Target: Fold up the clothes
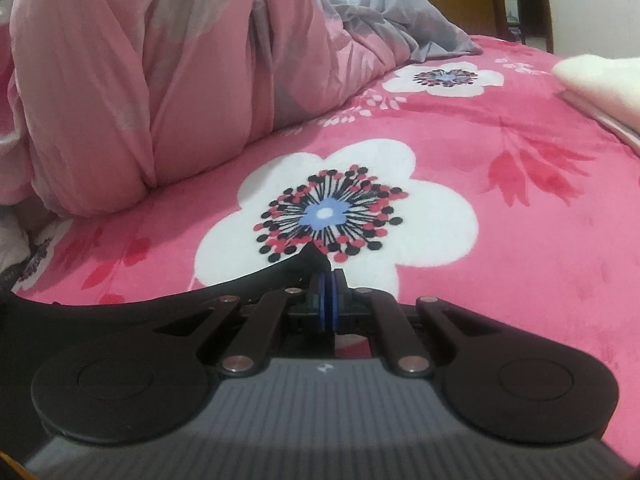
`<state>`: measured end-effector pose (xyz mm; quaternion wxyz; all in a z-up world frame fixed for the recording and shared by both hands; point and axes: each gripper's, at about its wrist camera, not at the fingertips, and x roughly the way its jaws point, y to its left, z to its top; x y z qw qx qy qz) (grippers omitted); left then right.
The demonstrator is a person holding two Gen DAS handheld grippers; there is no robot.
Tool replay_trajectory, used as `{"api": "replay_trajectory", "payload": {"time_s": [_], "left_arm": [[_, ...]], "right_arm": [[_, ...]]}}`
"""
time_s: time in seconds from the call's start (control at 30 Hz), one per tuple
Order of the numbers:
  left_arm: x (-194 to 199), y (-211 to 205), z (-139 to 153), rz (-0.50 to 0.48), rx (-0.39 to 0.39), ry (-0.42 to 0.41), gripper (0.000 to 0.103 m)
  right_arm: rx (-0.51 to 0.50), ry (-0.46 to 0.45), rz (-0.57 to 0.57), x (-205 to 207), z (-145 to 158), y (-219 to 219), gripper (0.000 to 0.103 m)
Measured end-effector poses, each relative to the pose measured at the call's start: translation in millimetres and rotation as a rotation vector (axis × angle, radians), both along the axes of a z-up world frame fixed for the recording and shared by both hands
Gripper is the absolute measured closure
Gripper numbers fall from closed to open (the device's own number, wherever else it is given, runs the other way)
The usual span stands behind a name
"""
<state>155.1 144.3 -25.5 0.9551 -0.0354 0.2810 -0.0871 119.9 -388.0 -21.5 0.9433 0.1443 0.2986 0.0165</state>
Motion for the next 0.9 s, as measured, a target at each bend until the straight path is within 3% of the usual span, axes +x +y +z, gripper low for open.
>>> {"api": "replay_trajectory", "payload": {"time_s": [0.47,0.7,0.77,0.9], "left_arm": [[4.0,-0.6,3.8,0.002,-0.037,-0.008,0.098],[19.3,-7.3,-13.6,0.003,-0.012,0.059,0.097],[21.9,-5.7,-16.0,0.010,-0.020,0.077,0.094],[20.5,7.4,-11.6,0.065,-0.072,0.100,0.066]], "right_arm": [[0.133,-0.058,-0.066,-16.7,-4.5,-18.9,0.102],[0.154,-0.017,-0.073,-10.4,-24.7,-22.6,0.101],[0.172,-0.001,-0.064,-7.1,-30.8,-24.7,0.101],[0.266,-0.006,-0.037,-6.7,-37.6,-37.2,0.093]]}}
